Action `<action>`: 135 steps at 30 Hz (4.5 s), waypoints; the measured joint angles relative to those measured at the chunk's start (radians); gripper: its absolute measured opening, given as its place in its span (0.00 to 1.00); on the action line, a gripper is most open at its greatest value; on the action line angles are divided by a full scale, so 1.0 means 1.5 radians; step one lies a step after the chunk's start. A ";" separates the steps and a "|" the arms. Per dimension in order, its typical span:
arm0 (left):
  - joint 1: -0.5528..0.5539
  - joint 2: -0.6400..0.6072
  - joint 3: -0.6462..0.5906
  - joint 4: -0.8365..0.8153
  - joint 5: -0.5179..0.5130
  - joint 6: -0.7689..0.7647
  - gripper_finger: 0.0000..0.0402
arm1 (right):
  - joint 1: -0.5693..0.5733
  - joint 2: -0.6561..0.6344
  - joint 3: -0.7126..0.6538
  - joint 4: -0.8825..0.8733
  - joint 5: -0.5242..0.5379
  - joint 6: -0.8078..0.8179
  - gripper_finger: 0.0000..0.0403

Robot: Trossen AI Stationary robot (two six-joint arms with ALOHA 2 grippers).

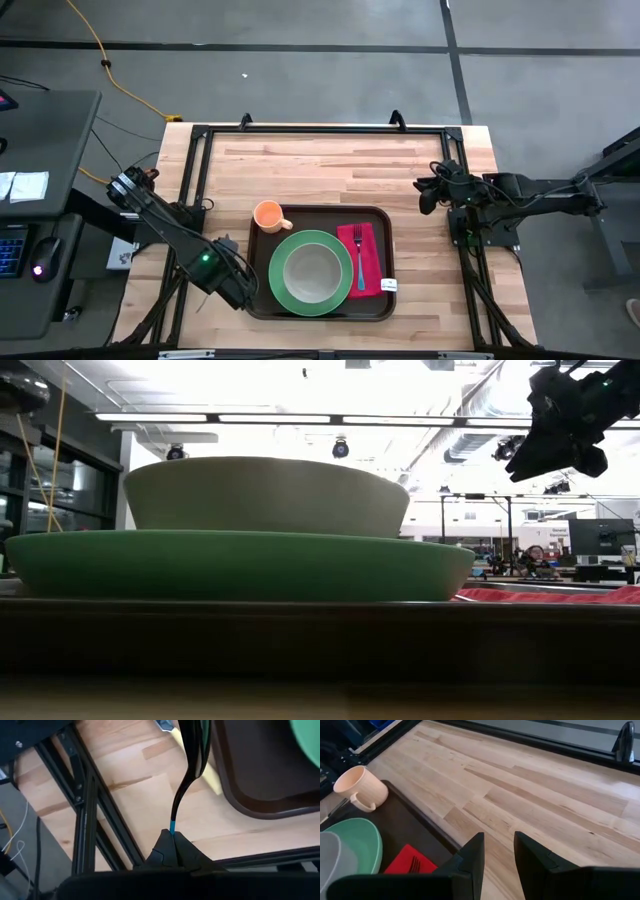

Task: Set up tray
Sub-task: Put the blue spoon on the red table napkin to the left of the blue fork

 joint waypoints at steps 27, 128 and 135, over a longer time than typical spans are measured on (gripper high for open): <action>0.156 0.063 0.180 0.022 -0.068 0.098 0.01 | 0.000 0.000 0.000 -0.125 -0.014 -0.045 0.21; 0.376 0.412 0.604 0.231 -0.281 0.395 0.01 | 0.004 0.171 0.000 0.383 -0.401 -0.115 0.21; 0.376 0.412 0.604 0.230 -0.299 0.396 0.01 | 0.004 0.209 0.000 0.391 -0.404 -0.115 0.27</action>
